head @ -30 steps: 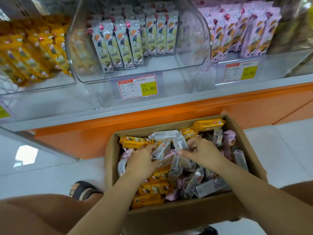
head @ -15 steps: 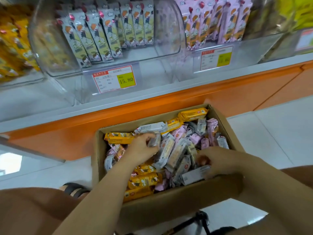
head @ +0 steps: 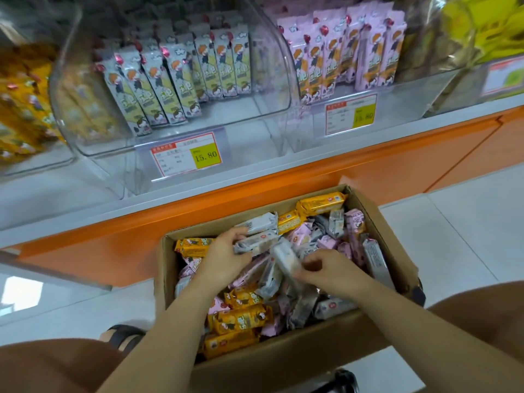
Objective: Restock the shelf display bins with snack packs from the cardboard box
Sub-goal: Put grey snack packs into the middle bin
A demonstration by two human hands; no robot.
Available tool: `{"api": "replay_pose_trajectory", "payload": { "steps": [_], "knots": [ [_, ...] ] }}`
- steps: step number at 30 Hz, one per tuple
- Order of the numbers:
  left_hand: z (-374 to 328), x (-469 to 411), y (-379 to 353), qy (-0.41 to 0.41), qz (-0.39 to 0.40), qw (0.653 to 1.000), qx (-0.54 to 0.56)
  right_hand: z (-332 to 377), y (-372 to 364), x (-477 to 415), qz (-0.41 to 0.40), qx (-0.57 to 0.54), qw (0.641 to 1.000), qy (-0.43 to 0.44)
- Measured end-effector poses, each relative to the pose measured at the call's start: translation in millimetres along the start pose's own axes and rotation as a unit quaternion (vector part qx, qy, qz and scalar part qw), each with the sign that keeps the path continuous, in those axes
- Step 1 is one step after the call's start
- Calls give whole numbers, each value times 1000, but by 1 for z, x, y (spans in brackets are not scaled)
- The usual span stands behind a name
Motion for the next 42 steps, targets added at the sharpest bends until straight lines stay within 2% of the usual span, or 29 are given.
{"api": "replay_pose_trajectory", "payload": {
  "steps": [3,6,9,11,13,16,19,23,26,31,35,39,42],
  "knots": [
    [0,-6,-4,-47,-4,984,-173,1,-8,-6,-10,-39,999,-8],
    [-4,-9,-4,-68,-27,960,-270,1,-10,-8,-33,-54,998,-24],
    [-7,-11,-9,-64,-18,952,-298,-1,-6,-7,-61,-39,996,-44],
    [-8,-14,-10,-54,-17,951,-303,-4,-2,-6,-78,16,995,-52],
    [-10,-19,-6,-51,-25,950,-306,-6,2,-5,-73,59,993,-64],
    [-10,-25,-1,-37,0,946,-321,-3,0,-2,-53,45,996,-57],
    [-8,-25,-5,-23,52,948,-314,-1,-6,-2,-26,15,998,-51],
    [-14,-22,-4,-49,39,953,-297,0,-11,-3,16,34,998,-44],
    [-17,-15,-3,-59,32,963,-261,0,-16,-3,33,-31,998,-33],
    [-27,-5,-2,-55,36,986,-152,3,-18,-4,-17,-107,994,-2],
    [-27,7,-9,-19,76,988,-132,8,-19,-7,-44,-143,989,13],
    [-19,17,-14,10,128,989,-74,4,-27,-10,-1,-173,985,13],
    [-14,21,-18,8,179,981,-72,5,-28,-8,18,-192,981,15]
  ]
}}
Point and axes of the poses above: each hand's wrist, its own x-axis away from the middle knuckle, its own y-axis out of the back of the hand, z = x × y, the point moved 6 cm from there along -x, towards the middle knuckle, and after that the axes turned 3 degrees about z, right-handed, at the moved point
